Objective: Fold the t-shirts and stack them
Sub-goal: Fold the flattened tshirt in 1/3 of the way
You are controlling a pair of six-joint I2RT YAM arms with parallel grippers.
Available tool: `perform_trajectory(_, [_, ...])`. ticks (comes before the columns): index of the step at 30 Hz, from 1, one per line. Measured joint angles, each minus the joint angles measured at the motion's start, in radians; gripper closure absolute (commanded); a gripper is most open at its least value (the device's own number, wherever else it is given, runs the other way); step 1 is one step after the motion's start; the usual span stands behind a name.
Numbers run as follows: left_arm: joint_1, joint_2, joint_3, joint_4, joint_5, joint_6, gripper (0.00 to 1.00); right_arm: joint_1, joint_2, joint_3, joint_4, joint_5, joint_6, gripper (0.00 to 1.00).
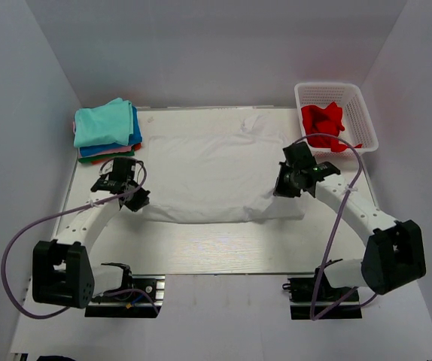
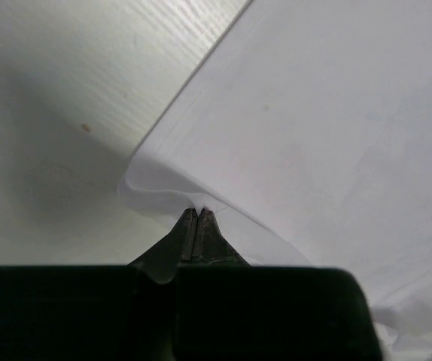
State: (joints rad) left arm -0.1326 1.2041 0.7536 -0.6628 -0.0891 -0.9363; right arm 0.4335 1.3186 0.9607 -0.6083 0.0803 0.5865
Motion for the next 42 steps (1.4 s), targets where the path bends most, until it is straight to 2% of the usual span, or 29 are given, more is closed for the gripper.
perform_trajectory(12, [0.000, 0.283, 0.243, 0.053, -0.088, 0.008, 1.00, -0.106, 0.243, 0.175, 0.036, -0.053, -0.055, 1.00])
perform_trajectory(22, [0.000, 0.521, 0.433, 0.072, -0.105, 0.035, 1.00, -0.163, 0.387, 0.323, 0.061, -0.049, -0.069, 1.00])
perform_trajectory(23, [0.000, 0.543, 0.454, 0.073, -0.108, 0.037, 0.94, -0.167, 0.406, 0.340, 0.066, -0.049, -0.069, 0.99])
perform_trajectory(25, [0.003, 0.583, 0.491, 0.071, -0.113, 0.041, 0.75, -0.177, 0.449, 0.372, 0.068, -0.049, -0.065, 0.83])
perform_trajectory(26, [0.003, 0.604, 0.515, 0.061, -0.117, 0.043, 0.19, -0.182, 0.475, 0.392, 0.069, -0.049, -0.064, 0.58])
perform_trajectory(27, [0.005, 0.624, 0.537, 0.056, -0.124, 0.047, 0.02, -0.187, 0.500, 0.412, 0.066, -0.049, -0.060, 0.53])
perform_trajectory(29, [0.006, 0.654, 0.585, 0.027, -0.150, 0.041, 0.00, -0.195, 0.553, 0.463, 0.062, -0.049, -0.069, 0.49])
perform_trajectory(31, [0.007, 0.671, 0.638, -0.007, -0.184, 0.045, 0.00, -0.198, 0.585, 0.499, 0.063, -0.049, -0.071, 0.27])
perform_trajectory(32, [0.007, 0.671, 0.656, -0.021, -0.203, 0.046, 0.00, -0.198, 0.586, 0.497, 0.071, -0.053, -0.072, 0.24])
perform_trajectory(33, [0.007, 0.668, 0.667, -0.034, -0.223, 0.048, 0.00, -0.198, 0.582, 0.490, 0.075, -0.058, -0.073, 0.10])
perform_trajectory(36, [0.010, 0.620, 0.658, -0.036, -0.238, 0.066, 0.00, -0.195, 0.523, 0.381, 0.135, -0.103, -0.074, 0.10])
perform_trajectory(39, [0.008, 0.529, 0.564, 0.006, -0.216, 0.110, 0.00, -0.180, 0.432, 0.222, 0.190, -0.159, -0.072, 0.10])
perform_trajectory(42, [-0.003, 0.449, 0.450, 0.061, -0.133, 0.166, 0.00, -0.157, 0.399, 0.144, 0.220, -0.199, -0.069, 0.10])
